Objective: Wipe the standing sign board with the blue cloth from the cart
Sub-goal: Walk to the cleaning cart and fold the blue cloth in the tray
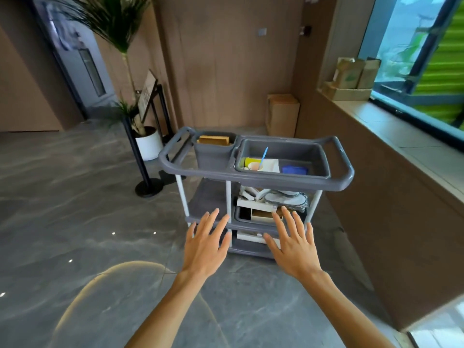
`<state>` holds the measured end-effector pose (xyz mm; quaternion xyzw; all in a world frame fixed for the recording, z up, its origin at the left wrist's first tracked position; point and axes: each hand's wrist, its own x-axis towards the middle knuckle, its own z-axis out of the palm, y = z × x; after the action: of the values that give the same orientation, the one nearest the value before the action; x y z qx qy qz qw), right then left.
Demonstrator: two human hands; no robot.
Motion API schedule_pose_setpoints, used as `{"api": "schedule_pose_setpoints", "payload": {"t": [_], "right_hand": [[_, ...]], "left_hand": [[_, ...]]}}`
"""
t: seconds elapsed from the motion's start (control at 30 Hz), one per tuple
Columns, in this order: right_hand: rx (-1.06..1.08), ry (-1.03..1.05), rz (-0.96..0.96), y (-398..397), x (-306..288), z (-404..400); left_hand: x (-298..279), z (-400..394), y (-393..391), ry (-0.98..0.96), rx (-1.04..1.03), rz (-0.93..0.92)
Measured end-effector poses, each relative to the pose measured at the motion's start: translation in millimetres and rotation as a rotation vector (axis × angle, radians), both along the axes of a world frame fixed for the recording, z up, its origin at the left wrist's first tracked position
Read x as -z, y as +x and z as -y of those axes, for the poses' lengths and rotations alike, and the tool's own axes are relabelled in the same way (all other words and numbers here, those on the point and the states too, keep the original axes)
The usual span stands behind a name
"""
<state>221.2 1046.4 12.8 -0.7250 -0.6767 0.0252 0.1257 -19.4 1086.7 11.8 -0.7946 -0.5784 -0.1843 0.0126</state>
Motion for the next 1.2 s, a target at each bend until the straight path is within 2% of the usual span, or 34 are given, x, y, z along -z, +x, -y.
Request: {"api": "schedule_pose_setpoints", "payload": {"t": [0.33, 0.9, 1.2], "right_hand": [[0.108, 0.005, 0.02, 31, -4, -89], [0.095, -0.001, 0.005, 216, -11, -263], [0.124, -0.037, -0.032, 271, 8, -329]], "left_hand": [[-11, -114, 42, -0.004, 0.142, -0.005], [-19, -285, 230, 0.0, 0.171, 0.03], [-5, -359, 291, -0.048, 0.224, 0.005]]}}
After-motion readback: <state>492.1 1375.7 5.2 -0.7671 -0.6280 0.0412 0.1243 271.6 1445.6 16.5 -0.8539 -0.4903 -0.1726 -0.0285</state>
